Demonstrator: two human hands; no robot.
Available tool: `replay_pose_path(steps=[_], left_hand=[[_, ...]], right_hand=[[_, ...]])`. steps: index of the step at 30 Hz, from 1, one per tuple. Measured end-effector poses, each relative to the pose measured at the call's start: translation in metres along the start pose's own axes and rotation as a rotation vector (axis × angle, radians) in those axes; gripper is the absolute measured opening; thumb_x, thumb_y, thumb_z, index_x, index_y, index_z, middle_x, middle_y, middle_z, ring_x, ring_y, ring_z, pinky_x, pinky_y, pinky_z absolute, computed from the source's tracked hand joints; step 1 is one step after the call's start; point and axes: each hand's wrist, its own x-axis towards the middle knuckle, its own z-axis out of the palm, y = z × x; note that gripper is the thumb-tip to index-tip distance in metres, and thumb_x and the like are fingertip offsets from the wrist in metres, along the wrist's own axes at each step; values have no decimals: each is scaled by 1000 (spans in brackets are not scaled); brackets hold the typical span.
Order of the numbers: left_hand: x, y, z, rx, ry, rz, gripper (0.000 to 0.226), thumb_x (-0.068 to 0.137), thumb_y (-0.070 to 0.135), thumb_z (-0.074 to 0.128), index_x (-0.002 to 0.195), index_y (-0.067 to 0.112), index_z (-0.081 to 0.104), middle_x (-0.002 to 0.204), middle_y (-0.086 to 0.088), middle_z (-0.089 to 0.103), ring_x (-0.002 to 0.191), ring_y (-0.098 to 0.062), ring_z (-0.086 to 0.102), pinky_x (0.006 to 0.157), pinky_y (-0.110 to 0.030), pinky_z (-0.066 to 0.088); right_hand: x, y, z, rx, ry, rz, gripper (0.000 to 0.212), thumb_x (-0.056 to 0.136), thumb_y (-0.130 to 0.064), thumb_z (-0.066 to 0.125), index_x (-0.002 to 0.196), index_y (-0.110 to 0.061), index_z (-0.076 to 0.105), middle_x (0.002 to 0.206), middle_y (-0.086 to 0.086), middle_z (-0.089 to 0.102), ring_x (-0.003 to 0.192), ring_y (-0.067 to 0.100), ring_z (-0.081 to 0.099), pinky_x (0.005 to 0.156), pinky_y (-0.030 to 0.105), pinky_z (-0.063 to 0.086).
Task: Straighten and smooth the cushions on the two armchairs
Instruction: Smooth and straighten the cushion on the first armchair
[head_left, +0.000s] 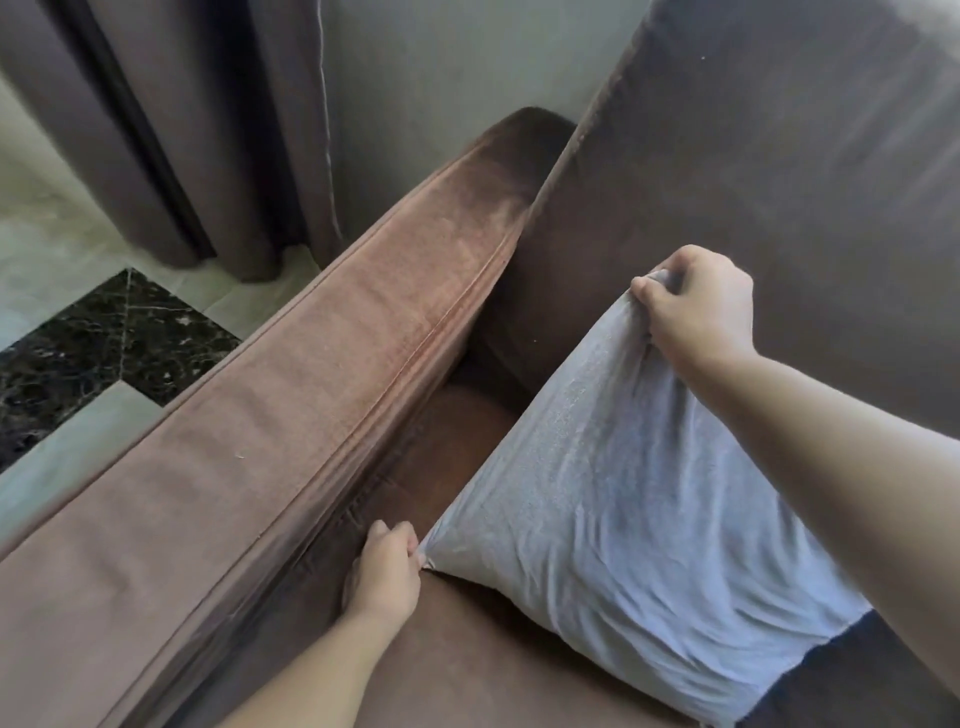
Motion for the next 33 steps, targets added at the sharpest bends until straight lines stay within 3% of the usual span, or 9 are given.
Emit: replay_pose_path(steps=[9,11,13,16,20,25,29,33], left_hand=[[-5,4,9,175,1,42,19,96,21,51,83,23,37,95,-3,46,88,-33,60,72,-41,48],[-5,2,9,165,-15,17,20,96,21,53,83,23,38,95,-2,45,89,-31,59,73,-39,46],[-8,3,4,136,-60,20,21,93,17,57,83,24,40,98,-4,46,92,-32,60,80,-41,49],[-7,20,-18,146,-77,62,19,90,14,60,106,20,53,108,-6,47,101,-33,61,90,-41,49],[-5,89,-55,81,-8,237,38,92,15,63,128,14,53,119,-5,47,107,-27,59,93,-39,50],[-15,216,-84,-127,113,525,45,94,26,63,135,15,46,128,0,44,111,-15,51,91,-32,43],[3,283,-92,-302,199,489,65,92,34,66,146,10,39,145,-10,46,129,-23,48,107,-40,43],[16,303,-95,-362,159,412,56,93,25,67,141,6,47,127,-6,58,117,-20,55,103,-34,45]], right_hand=[[1,9,13,70,-27,-14,14,78,-35,65,76,-21,61,92,3,64,78,30,68,76,48,58],[-10,12,13,72,-66,-51,11,83,-31,66,89,-21,64,100,2,61,87,27,66,84,46,55],[-28,23,7,108,-113,-97,26,87,-26,67,111,-20,60,112,0,55,96,19,61,91,34,49],[-60,53,-14,109,-151,-107,36,89,-22,67,123,-19,55,119,-4,45,88,9,59,85,22,40],[-90,113,-49,124,-77,55,29,91,-16,64,119,-17,58,115,1,51,82,10,61,86,26,46],[-113,182,-101,76,96,244,29,91,-17,62,119,-13,57,115,4,50,100,19,55,87,28,41],[-123,236,-126,82,250,526,41,90,-27,64,125,-11,53,128,14,49,114,33,52,98,45,45],[-114,262,-129,287,258,747,54,90,-34,64,133,-6,47,137,16,49,121,33,52,92,35,40]])
